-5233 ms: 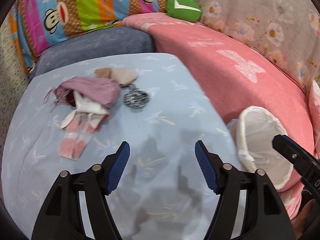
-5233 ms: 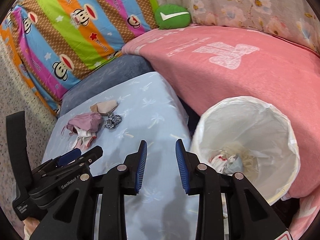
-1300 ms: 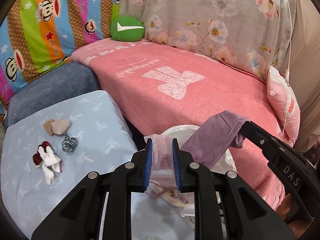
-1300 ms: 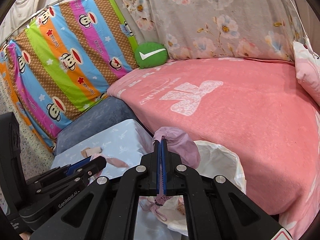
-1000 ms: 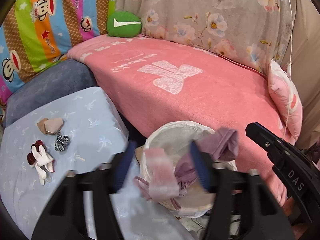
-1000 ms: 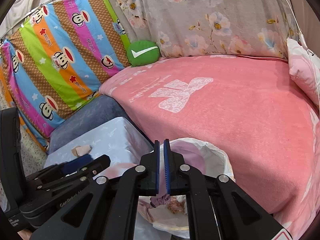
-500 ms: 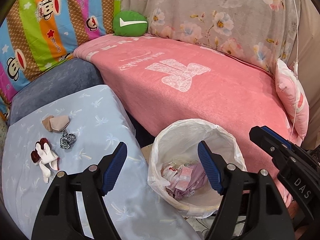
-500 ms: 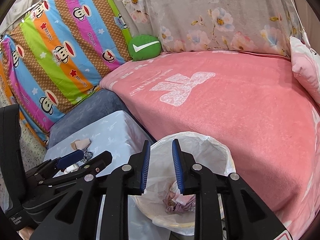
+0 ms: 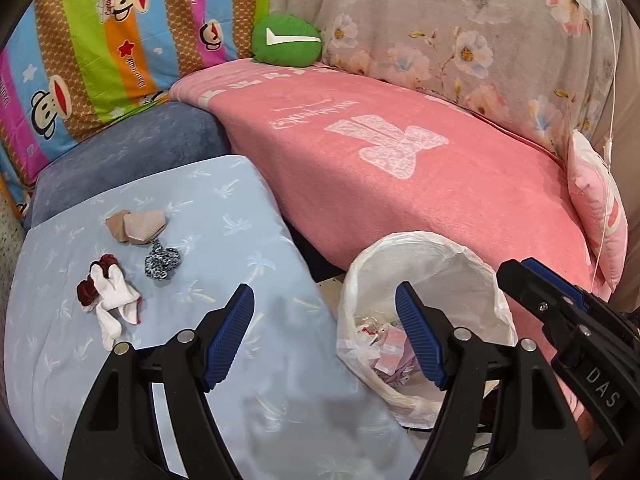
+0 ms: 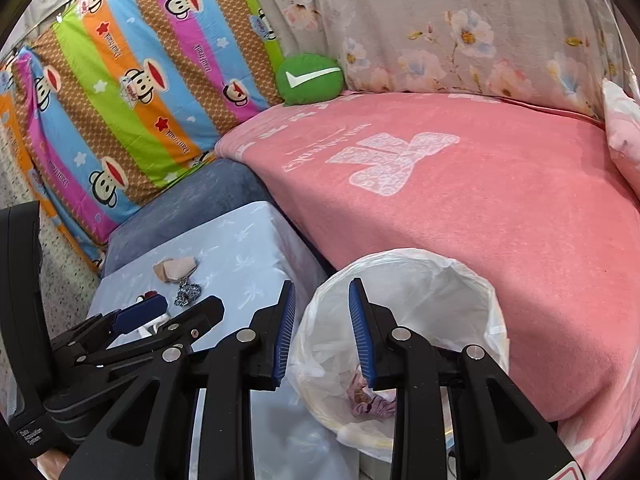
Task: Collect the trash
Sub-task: 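Move both open tools back over the remaining items on the table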
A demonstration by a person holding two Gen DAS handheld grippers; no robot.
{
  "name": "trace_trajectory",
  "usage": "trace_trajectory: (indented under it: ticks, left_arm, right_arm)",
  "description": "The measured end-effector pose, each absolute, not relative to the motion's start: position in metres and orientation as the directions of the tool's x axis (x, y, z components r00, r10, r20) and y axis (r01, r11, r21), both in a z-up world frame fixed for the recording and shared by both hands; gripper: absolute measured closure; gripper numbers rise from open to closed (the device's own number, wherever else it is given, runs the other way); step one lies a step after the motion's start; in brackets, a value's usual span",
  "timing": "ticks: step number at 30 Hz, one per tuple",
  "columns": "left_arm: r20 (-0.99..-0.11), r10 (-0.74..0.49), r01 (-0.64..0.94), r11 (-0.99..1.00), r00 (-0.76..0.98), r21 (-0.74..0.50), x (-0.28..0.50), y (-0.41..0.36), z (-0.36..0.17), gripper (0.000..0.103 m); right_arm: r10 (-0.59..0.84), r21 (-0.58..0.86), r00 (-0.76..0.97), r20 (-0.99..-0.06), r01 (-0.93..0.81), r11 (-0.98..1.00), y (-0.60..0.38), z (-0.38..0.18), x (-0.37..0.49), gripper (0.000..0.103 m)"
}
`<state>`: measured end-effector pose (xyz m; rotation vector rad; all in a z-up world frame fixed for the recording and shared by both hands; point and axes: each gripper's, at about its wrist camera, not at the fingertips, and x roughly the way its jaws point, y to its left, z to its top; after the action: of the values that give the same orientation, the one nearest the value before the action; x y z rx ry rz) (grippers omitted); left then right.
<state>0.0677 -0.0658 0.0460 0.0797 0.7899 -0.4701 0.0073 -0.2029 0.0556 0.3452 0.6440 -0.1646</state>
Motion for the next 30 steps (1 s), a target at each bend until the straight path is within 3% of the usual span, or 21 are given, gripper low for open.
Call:
trace_trajectory:
  ticks: [30]
  left_arm:
    - [-0.721, -0.27, 0.239, 0.96, 0.639, -0.147, 0.099, 0.065, 0.018, 0.033]
  right_arm:
    - [0.106, 0.212, 0.721, -0.684, 0.058, 0.976, -0.067, 0.027, 0.068, 0.067]
